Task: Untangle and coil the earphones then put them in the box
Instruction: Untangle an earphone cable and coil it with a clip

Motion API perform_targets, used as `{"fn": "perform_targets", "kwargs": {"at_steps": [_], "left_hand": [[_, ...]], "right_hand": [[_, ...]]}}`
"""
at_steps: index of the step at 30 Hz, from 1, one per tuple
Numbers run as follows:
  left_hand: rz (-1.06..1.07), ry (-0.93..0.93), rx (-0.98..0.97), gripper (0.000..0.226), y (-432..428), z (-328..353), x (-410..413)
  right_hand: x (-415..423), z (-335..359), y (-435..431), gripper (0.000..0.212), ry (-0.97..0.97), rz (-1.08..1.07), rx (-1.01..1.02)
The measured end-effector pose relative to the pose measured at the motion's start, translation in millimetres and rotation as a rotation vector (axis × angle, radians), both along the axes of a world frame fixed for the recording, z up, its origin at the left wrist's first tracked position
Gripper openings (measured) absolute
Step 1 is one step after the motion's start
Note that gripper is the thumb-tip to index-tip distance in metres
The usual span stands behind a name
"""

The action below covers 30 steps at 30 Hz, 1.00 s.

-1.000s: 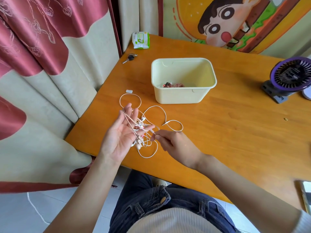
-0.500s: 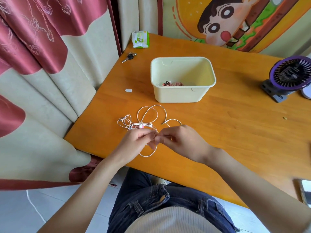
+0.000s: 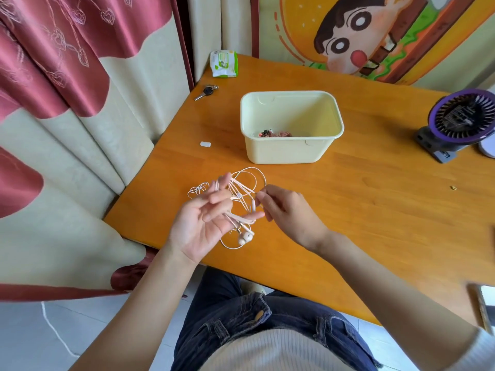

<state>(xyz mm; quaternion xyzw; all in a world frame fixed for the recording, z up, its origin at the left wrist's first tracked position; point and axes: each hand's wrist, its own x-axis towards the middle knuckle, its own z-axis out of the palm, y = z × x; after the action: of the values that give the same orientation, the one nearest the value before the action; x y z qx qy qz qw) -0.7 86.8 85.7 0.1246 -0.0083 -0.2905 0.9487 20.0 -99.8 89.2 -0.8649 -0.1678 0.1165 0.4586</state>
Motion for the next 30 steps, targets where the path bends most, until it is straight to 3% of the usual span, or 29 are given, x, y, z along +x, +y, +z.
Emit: {"fn": "perform_targets", "kwargs": {"at_steps": [5, 12, 17, 20, 22, 27, 30], "left_hand": [[0.318, 0.222, 0.17, 0.032, -5.2, 11.7, -1.1], [0.462, 0.224, 0.383, 0.035, -6.0, 20.7, 3.9], [0.417, -0.087, 0.974, 0.027, -3.9, 14.0, -2.9], [0.283, -0.46, 1.491, 0.026, -3.0, 3.0, -12.2], [0.174, -0.625, 1.682, 0.026, -5.9, -5.3, -16.6], [-0.031, -0.576, 1.651, 0.033, -7.3, -5.9, -24.2], [-0.089, -0.47, 1.483, 0.044, -7.0, 1.3, -25.8]], "right_hand": [[-13.0, -10.8, 2.0, 0.025, 0.035, 0.067, -0.07], [-24.8, -7.9, 3.2, 0.024, 0.059, 0.18, -0.126], [-25.7, -2.4, 2.1, 0.024, 0.051, 0.206, -0.148], [-24.6, 1.1, -0.1, 0.024, 0.047, 0.22, -0.17], [-24.0, 3.7, -1.4, 0.022, 0.033, 0.242, -0.182], [-13.0, 9.2, -8.7, 0.021, -0.035, 0.191, -0.142], [-6.6, 7.8, -13.2, 0.027, -0.046, 0.127, -0.07]]}}
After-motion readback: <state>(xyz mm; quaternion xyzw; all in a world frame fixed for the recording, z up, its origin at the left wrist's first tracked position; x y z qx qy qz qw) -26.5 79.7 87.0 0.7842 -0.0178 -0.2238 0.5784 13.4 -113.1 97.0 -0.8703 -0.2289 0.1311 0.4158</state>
